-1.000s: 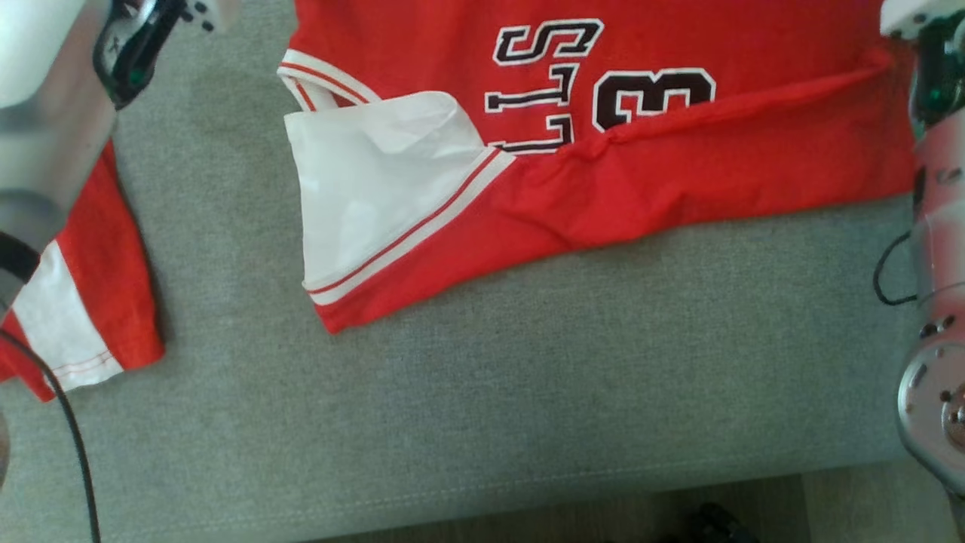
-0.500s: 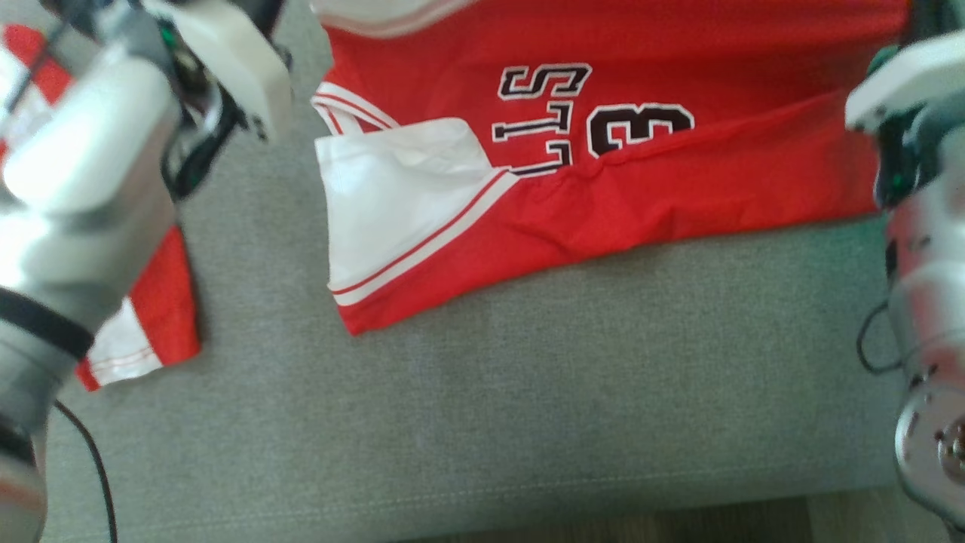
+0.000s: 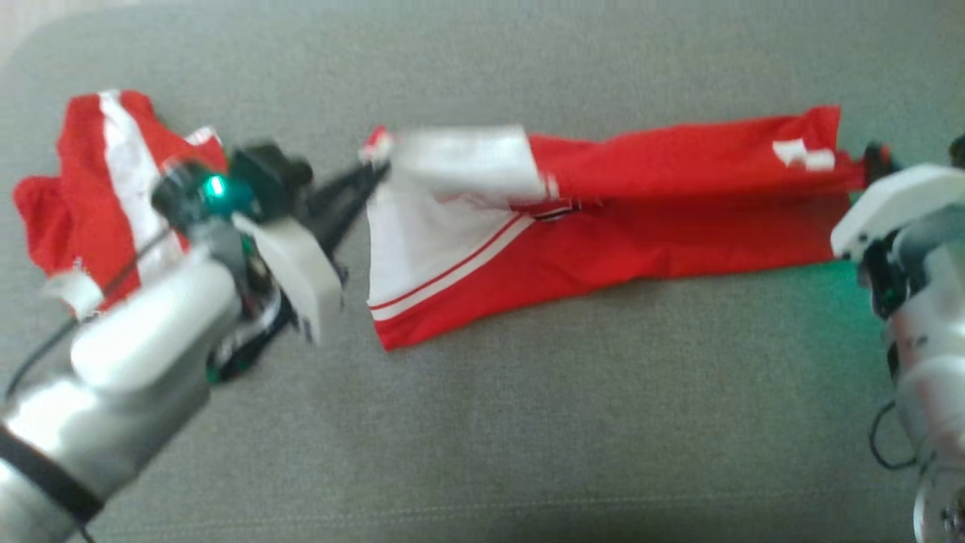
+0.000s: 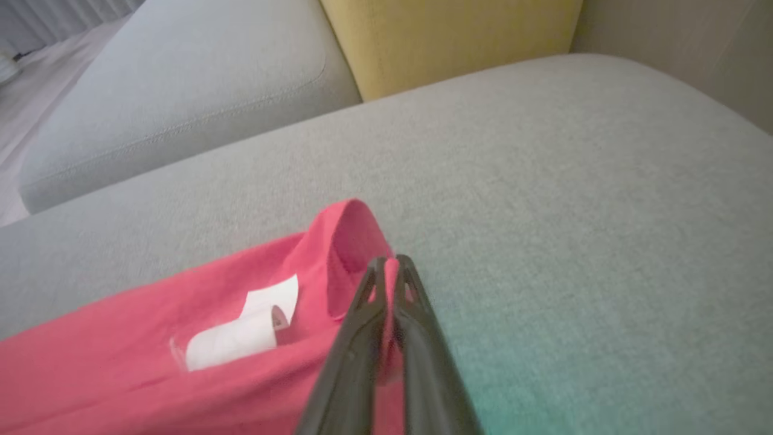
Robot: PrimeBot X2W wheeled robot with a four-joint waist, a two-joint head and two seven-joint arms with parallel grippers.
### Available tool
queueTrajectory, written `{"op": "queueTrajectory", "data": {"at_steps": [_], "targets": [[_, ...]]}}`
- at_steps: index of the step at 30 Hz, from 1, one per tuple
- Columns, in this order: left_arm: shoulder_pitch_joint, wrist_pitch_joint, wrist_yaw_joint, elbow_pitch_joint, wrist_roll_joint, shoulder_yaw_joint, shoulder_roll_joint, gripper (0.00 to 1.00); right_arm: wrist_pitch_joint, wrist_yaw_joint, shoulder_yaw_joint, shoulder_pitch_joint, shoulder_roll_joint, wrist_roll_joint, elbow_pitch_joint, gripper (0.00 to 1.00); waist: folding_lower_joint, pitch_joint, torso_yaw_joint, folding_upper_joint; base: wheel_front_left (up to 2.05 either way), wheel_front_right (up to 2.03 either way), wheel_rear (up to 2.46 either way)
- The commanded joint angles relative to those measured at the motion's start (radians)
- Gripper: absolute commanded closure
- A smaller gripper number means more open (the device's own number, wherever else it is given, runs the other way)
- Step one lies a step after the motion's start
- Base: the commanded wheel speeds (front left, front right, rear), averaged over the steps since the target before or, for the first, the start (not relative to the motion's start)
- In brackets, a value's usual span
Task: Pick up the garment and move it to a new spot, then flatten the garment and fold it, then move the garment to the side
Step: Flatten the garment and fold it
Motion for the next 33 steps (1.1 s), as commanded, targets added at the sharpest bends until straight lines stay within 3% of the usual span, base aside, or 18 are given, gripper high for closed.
{"op": "queueTrajectory", "data": {"at_steps": [1,9,17,18,19,20,21,22,27,33], "targets": [[-0.015,0.011,0.017,-0.047,-0.015,0.036,0.054,1.00,0.023,-0.001,0.037,0.001,-0.013,0.017,-0.021,1.00,0.0000,-0.030,0.011,-0.0001,0.00,0.00,0.00],[0.110,0.082,0.080,-0.188,-0.006,-0.032,0.108,1.00,0.168,-0.001,0.156,0.102,-0.050,0.126,-0.067,1.00,0.0000,-0.071,0.005,-0.0001,0.00,0.00,0.00],[0.163,0.073,0.117,-0.153,0.029,-0.058,0.084,1.00,0.290,-0.001,0.244,0.194,-0.091,0.223,-0.179,1.00,0.0000,-0.076,-0.007,-0.0001,0.00,0.00,0.00],[0.166,0.070,0.119,-0.138,0.035,-0.060,0.079,1.00,0.291,-0.001,0.248,0.204,-0.100,0.226,-0.194,0.51,0.0000,-0.075,-0.008,-0.0001,0.00,0.00,0.00],[0.167,0.066,0.122,-0.122,0.042,-0.062,0.073,0.83,0.288,-0.001,0.247,0.212,-0.109,0.227,-0.208,0.00,0.0000,-0.073,-0.009,-0.0001,0.00,0.00,0.00],[0.169,0.058,0.128,-0.106,0.045,-0.061,0.067,0.55,0.282,-0.001,0.242,0.219,-0.116,0.226,-0.220,0.00,0.0000,-0.073,-0.009,-0.0001,0.00,0.00,0.00],[0.169,0.050,0.134,-0.091,0.048,-0.061,0.061,0.09,0.278,-0.001,0.235,0.225,-0.119,0.225,-0.230,0.00,0.0000,-0.072,-0.010,-0.0001,0.00,0.00,0.00],[0.170,0.043,0.137,-0.078,0.050,-0.060,0.056,0.00,0.273,-0.001,0.229,0.231,-0.119,0.226,-0.241,0.00,0.0000,-0.072,-0.011,-0.0001,0.00,0.00,0.00],[0.183,0.007,0.150,-0.030,0.028,-0.037,0.033,0.00,0.214,-0.001,0.193,0.255,-0.116,0.207,-0.306,0.00,0.0000,-0.076,-0.012,-0.0001,0.00,0.00,0.00],[0.204,-0.048,0.188,-0.028,-0.021,0.054,0.016,0.00,0.047,-0.001,0.196,0.304,-0.068,0.158,-0.479,0.00,0.0000,-0.093,-0.010,-0.0001,0.00,0.00,0.00]]}}
